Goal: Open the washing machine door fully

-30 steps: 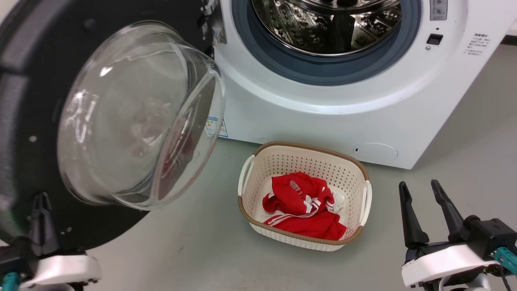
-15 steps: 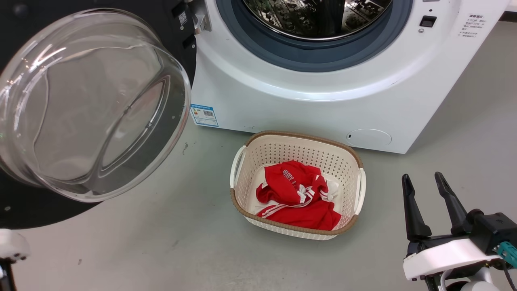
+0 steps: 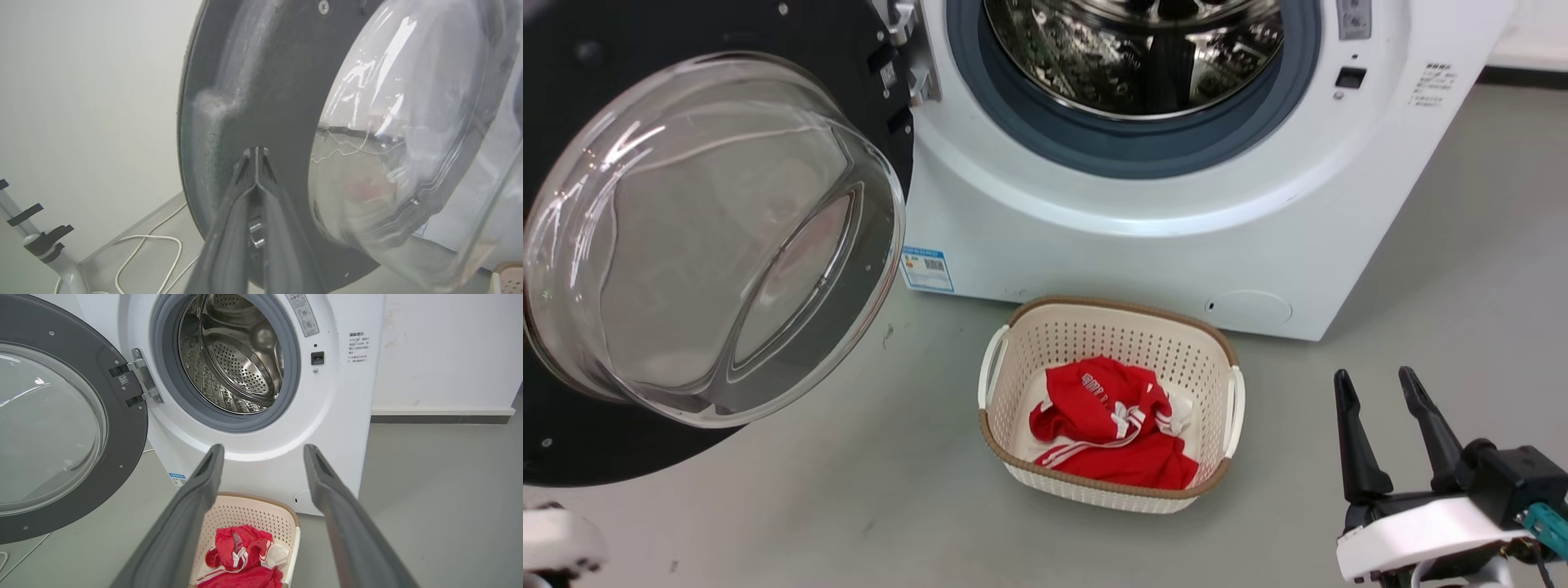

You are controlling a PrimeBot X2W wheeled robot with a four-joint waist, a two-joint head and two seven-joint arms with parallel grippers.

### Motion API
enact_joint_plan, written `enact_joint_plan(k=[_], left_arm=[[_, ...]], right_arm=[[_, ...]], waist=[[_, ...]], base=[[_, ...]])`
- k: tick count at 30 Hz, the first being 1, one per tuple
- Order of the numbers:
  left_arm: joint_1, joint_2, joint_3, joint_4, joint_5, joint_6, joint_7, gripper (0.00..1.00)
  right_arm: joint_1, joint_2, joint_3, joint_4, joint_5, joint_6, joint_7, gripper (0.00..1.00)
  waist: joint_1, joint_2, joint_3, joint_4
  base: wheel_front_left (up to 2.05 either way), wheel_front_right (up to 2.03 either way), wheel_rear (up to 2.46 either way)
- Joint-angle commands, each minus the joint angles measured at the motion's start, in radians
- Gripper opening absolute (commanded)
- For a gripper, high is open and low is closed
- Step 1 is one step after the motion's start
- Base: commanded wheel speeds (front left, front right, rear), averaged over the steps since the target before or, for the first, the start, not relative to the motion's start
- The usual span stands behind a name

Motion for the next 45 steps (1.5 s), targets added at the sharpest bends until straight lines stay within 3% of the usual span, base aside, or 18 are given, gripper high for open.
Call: enact_joint_plan(k=[1,6,7,10,18,31,45], left_arm=[[0.019,-0.016,-0.002,-0.015,0.007,-0.003,-0.002,0.00],[0.107,-0.103,-0.043,-0.108,0.032,-0.024,-0.002,0.00],[0.121,-0.121,-0.053,-0.128,0.035,-0.028,-0.002,0.11],[0.162,-0.164,-0.083,-0.178,0.043,-0.037,-0.002,1.00],[0.219,-0.217,-0.195,-0.272,0.054,-0.019,-0.002,1.00],[0.142,-0.223,-0.388,-0.275,0.097,-0.055,-0.002,1.00],[0.106,-0.222,-0.426,-0.247,0.084,-0.054,-0.002,1.00]], right_arm=[[0.010,0.001,-0.001,0.002,0.006,0.000,-0.003,1.00],[0.027,0.001,0.005,0.015,0.012,0.000,-0.011,1.00],[0.030,0.001,0.006,0.015,0.013,0.000,-0.012,1.00],[0.033,0.001,0.010,0.018,0.013,0.000,-0.012,1.00],[0.040,0.001,0.019,0.009,0.007,0.000,-0.017,1.00],[0.039,0.001,0.022,-0.040,-0.048,0.000,-0.005,1.00],[0.053,0.001,0.026,-0.053,-0.067,0.000,0.002,1.00]], waist=[[-0.0001,0.0000,-0.020,0.000],[-0.0001,0.0000,-0.055,0.005],[-0.0001,0.0000,-0.060,0.005],[-0.0001,0.0000,-0.075,0.003],[-0.0001,0.0000,-0.093,-0.016],[-0.0001,0.0000,-0.106,-0.122],[-0.0001,0.0000,-0.093,-0.185]], base=[[0.00,0.00,0.00],[0.00,0.00,0.00],[0.00,0.00,0.00],[0.00,0.00,0.00],[0.00,0.00,0.00],[0.00,0.00,0.00],[0.00,0.00,0.00]])
